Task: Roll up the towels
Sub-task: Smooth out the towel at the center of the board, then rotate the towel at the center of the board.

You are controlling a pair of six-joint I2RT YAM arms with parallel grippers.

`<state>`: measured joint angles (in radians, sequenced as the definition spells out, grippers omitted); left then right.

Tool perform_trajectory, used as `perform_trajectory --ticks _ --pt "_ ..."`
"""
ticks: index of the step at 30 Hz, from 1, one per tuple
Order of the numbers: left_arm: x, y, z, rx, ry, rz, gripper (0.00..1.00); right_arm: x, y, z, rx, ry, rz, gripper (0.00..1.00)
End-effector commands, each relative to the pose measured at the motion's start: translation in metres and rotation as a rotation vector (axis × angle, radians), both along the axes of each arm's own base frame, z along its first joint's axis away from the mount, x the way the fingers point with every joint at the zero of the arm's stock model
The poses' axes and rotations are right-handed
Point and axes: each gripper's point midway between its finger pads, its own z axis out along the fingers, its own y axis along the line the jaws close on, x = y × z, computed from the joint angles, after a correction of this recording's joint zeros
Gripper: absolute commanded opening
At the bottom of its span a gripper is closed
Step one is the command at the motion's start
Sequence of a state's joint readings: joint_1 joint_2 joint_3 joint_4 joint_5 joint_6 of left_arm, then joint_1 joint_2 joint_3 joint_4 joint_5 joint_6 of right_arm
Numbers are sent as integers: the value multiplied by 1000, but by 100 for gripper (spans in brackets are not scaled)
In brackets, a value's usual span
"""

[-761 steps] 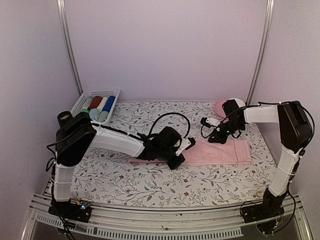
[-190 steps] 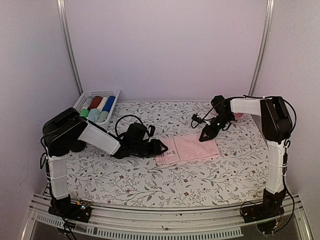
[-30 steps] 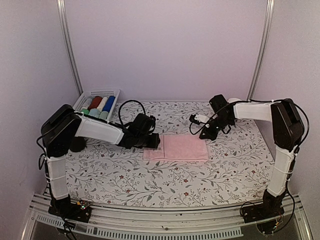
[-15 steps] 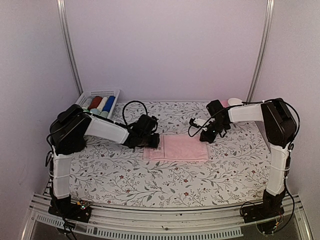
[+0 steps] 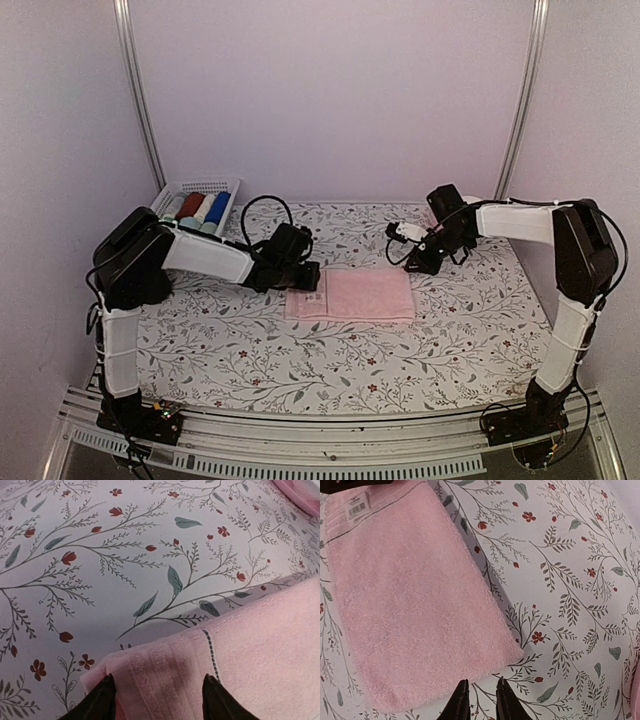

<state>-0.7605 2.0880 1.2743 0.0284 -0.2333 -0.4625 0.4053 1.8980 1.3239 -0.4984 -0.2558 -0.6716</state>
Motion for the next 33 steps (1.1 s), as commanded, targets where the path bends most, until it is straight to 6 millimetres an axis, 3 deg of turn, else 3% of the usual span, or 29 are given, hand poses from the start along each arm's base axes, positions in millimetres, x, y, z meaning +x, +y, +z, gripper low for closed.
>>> perform_trajectory --ticks 1,5,6,11,20,27,33 --pt "6 9 43 -18 -66 16 64 -49 16 15 38 58 220 18" --pt "-1 8 52 -23 -79 13 74 -76 15 -1 -41 81 340 15" --pt "-3 9 60 -32 -91 14 76 -78 14 -3 -54 88 349 14" --pt "-14 15 64 -49 -97 21 97 -87 3 -15 -114 118 364 13" --pt "-18 23 67 -44 -101 32 97 -99 -7 -49 -201 205 373 12" --pt "-18 24 71 -48 -115 38 97 -114 -5 -70 -237 272 402 11" --pt "-18 31 78 -38 -135 61 97 -152 10 -83 -259 374 506 11"
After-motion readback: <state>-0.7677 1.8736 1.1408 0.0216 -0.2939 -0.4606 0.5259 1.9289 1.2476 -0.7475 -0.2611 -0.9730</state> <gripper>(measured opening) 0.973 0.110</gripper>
